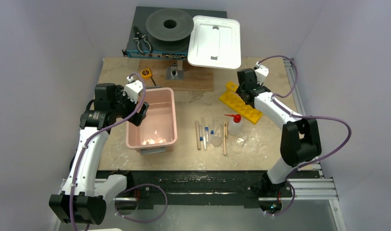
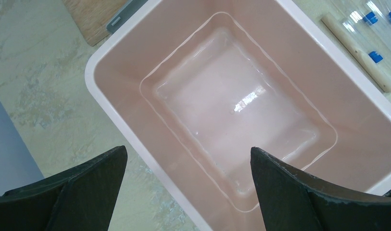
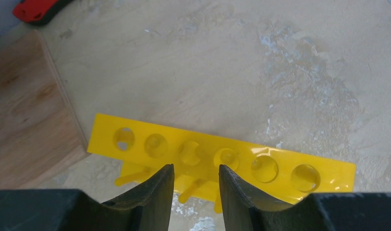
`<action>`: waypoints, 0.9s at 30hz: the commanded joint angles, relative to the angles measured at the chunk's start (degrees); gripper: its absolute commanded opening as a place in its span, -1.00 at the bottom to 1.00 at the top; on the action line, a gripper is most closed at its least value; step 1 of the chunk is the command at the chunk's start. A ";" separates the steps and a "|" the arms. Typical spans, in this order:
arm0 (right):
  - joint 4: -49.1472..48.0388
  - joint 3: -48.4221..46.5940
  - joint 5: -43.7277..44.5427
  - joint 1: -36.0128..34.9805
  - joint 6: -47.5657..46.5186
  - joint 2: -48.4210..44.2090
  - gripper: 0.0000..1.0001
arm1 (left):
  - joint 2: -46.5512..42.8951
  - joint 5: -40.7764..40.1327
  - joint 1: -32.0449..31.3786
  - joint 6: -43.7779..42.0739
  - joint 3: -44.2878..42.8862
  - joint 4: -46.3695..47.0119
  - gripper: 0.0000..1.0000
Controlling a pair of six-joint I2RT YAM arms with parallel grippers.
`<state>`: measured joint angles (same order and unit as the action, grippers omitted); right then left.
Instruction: Organize the chemistry lab equipment
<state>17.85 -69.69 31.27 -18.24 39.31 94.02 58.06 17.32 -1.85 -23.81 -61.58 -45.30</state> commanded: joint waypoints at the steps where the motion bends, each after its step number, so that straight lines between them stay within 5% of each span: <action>1: -0.28 1.76 3.27 0.19 2.32 -1.82 -0.23 | 0.21 0.87 0.26 -1.57 -0.17 0.92 1.00; 8: -0.51 2.06 3.11 0.16 1.77 0.37 -0.27 | 0.42 0.32 0.26 -1.94 0.21 0.93 1.00; 14: -1.01 3.93 2.63 0.23 -0.85 0.64 -0.56 | 0.21 0.23 0.26 -3.05 0.76 0.55 1.00; 18: -1.64 6.97 1.98 0.29 -4.35 -2.26 -0.59 | -0.01 0.43 0.26 -3.80 0.67 0.21 1.00; 23: -2.81 8.58 1.74 0.08 -8.51 -9.16 0.03 | -0.15 0.71 0.26 -3.84 0.72 0.30 1.00; 27: -1.58 5.23 0.41 -1.37 -10.99 -14.15 0.24 | 0.23 2.02 0.26 -2.31 -0.35 -0.29 1.00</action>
<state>16.73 -60.93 31.88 -18.31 32.29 85.89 58.43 17.39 -1.85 -26.61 -60.99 -45.54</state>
